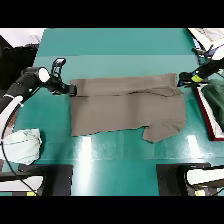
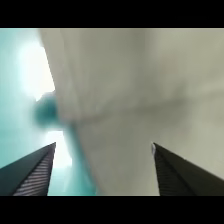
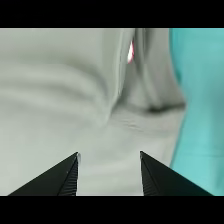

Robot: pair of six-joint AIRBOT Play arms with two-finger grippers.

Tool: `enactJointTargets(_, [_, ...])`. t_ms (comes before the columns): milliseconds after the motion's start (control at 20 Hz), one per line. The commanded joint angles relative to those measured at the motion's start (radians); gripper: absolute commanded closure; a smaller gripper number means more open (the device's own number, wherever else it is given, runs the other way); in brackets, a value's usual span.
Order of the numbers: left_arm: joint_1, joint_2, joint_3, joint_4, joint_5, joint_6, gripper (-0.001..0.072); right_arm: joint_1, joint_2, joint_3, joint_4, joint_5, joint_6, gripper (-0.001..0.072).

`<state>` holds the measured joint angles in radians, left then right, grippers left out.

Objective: Fold the shirts.

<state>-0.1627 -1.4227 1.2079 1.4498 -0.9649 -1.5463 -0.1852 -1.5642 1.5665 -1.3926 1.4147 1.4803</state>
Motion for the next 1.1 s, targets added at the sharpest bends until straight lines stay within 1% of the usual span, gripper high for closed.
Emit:
enactJointTargets(0, [-0.001,0.110,-0.060,0.026,-0.122,0.036,-0.0004,-0.083,0.095,-0.074,0.201,0.119,-0.077,0.0281])
enactJointTargets(100, [-0.001,0.180,-0.174,-0.003,-0.149,0.035,-0.0004,-0.134,0.166,-0.187,0.282,0.097,-0.084,0.0281])
enactJointTargets(200, [-0.001,0.248,-0.309,-0.059,-0.142,0.035,-0.0004,-0.166,0.228,-0.298,0.327,0.079,-0.111,0.0282])
enactJointTargets(300, [-0.001,0.296,-0.418,-0.188,-0.107,0.042,-0.0004,-0.177,0.273,-0.378,0.329,0.060,-0.122,0.0281])
enactJointTargets(400, [-0.001,0.305,-0.484,-0.316,-0.080,0.095,-0.0004,-0.176,0.311,-0.444,0.329,0.035,-0.135,0.0281])
enactJointTargets(450, [-0.001,0.305,-0.509,-0.348,-0.064,0.111,-0.0004,-0.176,0.326,-0.465,0.330,0.031,-0.140,0.0281])
enactJointTargets(600, [-0.001,0.305,-0.568,-0.363,-0.047,0.105,-0.0004,-0.176,0.362,-0.504,0.328,0.025,-0.157,0.0282])
enactJointTargets(950, [-0.001,0.305,-0.600,-0.449,-0.079,0.107,-0.0003,-0.177,0.388,-0.467,0.328,0.039,-0.159,0.0281])
enactJointTargets(1000, [-0.001,0.305,-0.600,-0.466,-0.091,0.107,0.0053,-0.177,0.388,-0.467,0.326,0.045,-0.159,0.0281])
enactJointTargets(1050, [-0.001,0.305,-0.600,-0.467,-0.107,0.115,0.0286,-0.178,0.388,-0.467,0.325,0.047,-0.159,0.0281])
